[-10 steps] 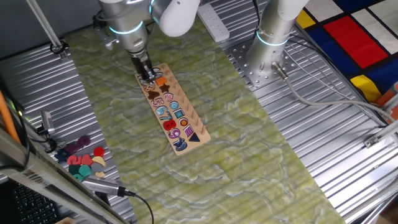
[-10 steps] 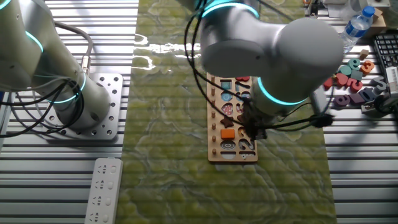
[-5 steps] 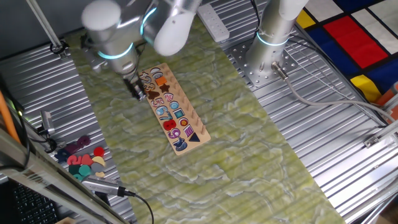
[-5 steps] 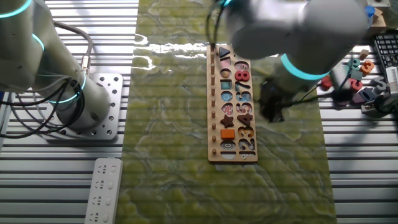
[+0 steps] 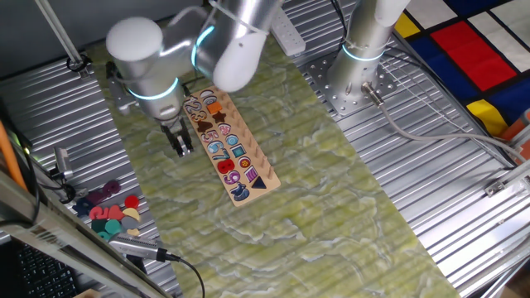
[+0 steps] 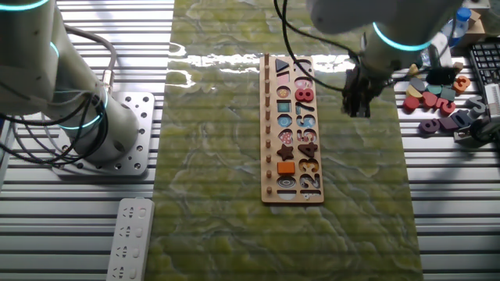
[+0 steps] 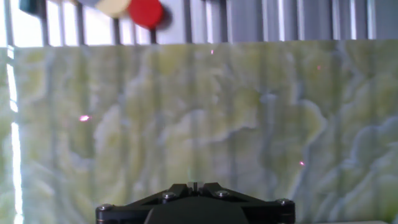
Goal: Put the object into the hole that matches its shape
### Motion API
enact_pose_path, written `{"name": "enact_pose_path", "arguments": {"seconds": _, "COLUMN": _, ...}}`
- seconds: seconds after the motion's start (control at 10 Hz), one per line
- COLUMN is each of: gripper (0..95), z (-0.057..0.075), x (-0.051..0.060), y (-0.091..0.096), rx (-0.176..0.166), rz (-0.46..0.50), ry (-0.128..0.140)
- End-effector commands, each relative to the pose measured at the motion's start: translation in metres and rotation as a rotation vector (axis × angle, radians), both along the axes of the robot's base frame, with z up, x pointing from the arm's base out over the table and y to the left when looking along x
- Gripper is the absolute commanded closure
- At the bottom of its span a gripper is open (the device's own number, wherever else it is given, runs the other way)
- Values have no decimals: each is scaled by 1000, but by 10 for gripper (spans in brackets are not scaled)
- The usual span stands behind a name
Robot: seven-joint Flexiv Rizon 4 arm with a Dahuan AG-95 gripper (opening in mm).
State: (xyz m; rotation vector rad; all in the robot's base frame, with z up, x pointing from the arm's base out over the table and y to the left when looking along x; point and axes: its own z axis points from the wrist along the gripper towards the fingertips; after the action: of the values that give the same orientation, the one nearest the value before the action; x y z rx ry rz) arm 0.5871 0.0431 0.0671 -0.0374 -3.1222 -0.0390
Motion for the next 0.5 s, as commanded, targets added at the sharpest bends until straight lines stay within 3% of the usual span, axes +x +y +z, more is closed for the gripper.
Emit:
{"name": "enact_pose_path", "arguments": {"seconds": 0.1, "gripper": 950, "z": 12, "x": -4, "y": 3, "rx": 2, "rz": 15, "ry": 7}}
{"name": "enact_pose_path", "arguments": {"seconds": 0.2, "gripper": 950, "z": 20, "x": -6, "y": 7, "rx": 2, "rz": 21, "ry": 3}}
{"name": "enact_pose_path", "arguments": {"seconds": 0.5, "gripper": 950, "z": 22, "x": -8, "y": 11, "rx": -10, "rz": 43, "ry": -10}}
